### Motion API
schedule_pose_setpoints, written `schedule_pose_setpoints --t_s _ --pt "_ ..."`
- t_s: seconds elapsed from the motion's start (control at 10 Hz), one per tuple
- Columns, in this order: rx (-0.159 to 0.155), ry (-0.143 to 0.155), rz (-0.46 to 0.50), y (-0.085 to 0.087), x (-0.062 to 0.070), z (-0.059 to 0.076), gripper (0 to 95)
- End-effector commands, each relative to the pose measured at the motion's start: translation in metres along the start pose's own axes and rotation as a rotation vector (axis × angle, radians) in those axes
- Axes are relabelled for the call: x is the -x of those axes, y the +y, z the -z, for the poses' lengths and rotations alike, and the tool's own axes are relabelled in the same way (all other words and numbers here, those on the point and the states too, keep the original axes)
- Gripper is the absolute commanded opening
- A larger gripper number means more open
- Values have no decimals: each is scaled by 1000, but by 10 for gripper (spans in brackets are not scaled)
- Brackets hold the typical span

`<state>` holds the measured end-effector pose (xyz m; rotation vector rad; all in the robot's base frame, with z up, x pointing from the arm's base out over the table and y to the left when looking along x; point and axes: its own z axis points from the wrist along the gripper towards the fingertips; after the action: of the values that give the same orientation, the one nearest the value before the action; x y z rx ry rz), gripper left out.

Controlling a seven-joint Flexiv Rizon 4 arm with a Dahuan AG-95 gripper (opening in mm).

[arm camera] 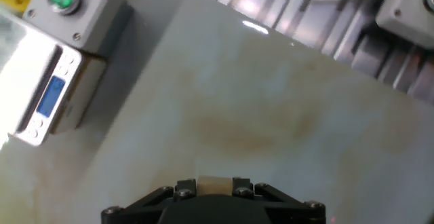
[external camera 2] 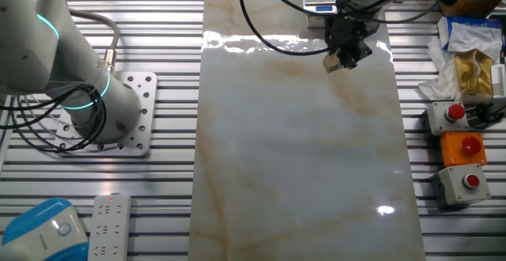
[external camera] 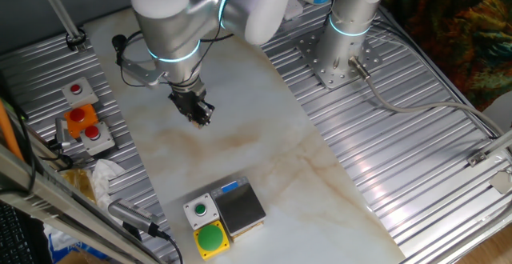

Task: Remove the object from the scale

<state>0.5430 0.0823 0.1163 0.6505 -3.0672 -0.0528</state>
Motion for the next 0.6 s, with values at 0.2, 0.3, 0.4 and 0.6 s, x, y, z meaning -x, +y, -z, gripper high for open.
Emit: schedule_pose_setpoints --t_s 0.2,0.3,0.4,0.6 --pt "-50 5 -175 8 -15 -18 0" --pt "-61 -3 -174 13 -14 -27 0" --pt "-58 -3 -178 17 -9 -32 0" --pt "-50 -5 -176 27 0 -44 0"
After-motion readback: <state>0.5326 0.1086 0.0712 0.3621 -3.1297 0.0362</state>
